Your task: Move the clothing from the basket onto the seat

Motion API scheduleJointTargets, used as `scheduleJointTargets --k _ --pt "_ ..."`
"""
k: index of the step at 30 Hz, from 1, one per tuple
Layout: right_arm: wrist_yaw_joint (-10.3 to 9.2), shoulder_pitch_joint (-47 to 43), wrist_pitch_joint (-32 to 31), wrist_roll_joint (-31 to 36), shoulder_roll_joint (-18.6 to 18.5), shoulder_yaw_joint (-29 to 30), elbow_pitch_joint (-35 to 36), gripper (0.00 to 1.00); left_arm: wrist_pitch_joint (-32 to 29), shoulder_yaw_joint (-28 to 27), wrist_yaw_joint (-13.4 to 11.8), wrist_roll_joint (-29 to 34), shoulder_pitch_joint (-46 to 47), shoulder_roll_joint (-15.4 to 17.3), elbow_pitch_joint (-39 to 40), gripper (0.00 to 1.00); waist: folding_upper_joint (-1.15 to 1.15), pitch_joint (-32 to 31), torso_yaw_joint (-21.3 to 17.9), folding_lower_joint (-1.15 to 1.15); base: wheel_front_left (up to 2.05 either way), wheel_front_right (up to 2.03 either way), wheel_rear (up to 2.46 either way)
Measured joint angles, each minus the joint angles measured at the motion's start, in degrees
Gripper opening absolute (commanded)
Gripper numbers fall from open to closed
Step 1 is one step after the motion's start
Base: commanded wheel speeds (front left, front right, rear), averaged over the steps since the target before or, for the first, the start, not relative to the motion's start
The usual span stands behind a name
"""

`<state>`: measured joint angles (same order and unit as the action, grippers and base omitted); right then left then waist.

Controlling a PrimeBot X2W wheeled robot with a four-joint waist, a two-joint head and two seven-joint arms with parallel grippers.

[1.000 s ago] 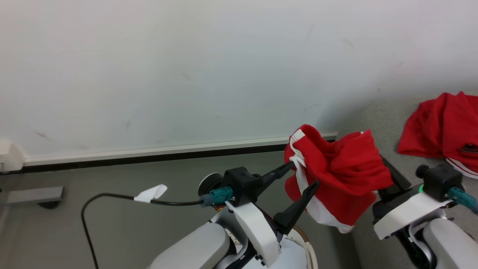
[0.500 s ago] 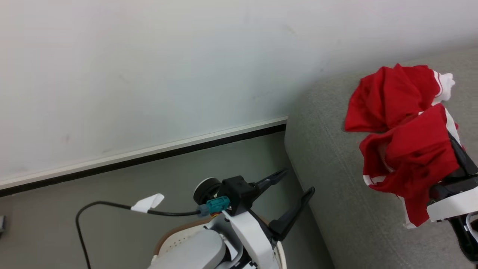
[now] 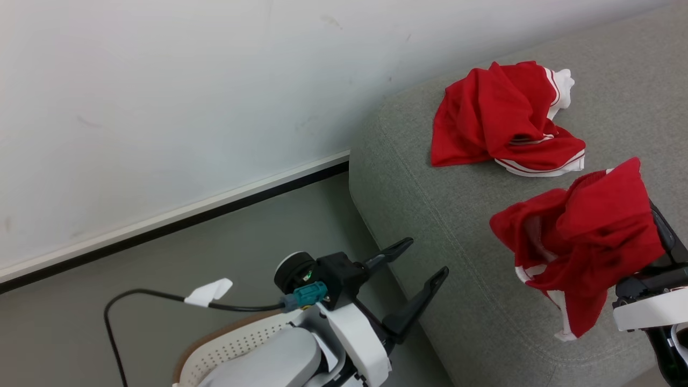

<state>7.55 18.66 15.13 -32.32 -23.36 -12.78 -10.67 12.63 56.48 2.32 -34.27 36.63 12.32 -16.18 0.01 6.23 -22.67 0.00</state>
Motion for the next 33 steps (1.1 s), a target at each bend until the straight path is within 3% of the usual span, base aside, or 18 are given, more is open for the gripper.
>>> scheduleJointTargets --k 6,13,25,33 --pt "0.00 1.2 0.0 -0.2 -0.1 0.3 0.7 0.00 -0.4 0.4 0.3 0.4 1.2 0.2 0.1 1.00 0.00 2.4 -0.3 0.00 0.00 0.00 0.00" --pt "0.00 8.1 -0.5 -0.1 -4.3 0.8 0.7 0.00 -1.0 0.8 0.8 1.5 4.1 1.3 1.6 1.00 0.00 7.6 1.5 0.01 0.00 0.00 0.00" --pt "0.00 20.1 -5.3 -2.3 -15.5 17.3 0.2 0.00 -3.7 0.9 1.2 3.8 9.0 4.1 6.1 1.00 0.00 19.6 6.8 0.01 0.00 0.00 0.00" --pt "0.00 27.5 -10.7 -9.3 -22.1 20.9 -9.3 0.00 -4.5 0.5 0.8 5.2 11.9 5.8 8.7 1.00 0.00 27.3 9.8 0.02 0.00 0.00 0.00"
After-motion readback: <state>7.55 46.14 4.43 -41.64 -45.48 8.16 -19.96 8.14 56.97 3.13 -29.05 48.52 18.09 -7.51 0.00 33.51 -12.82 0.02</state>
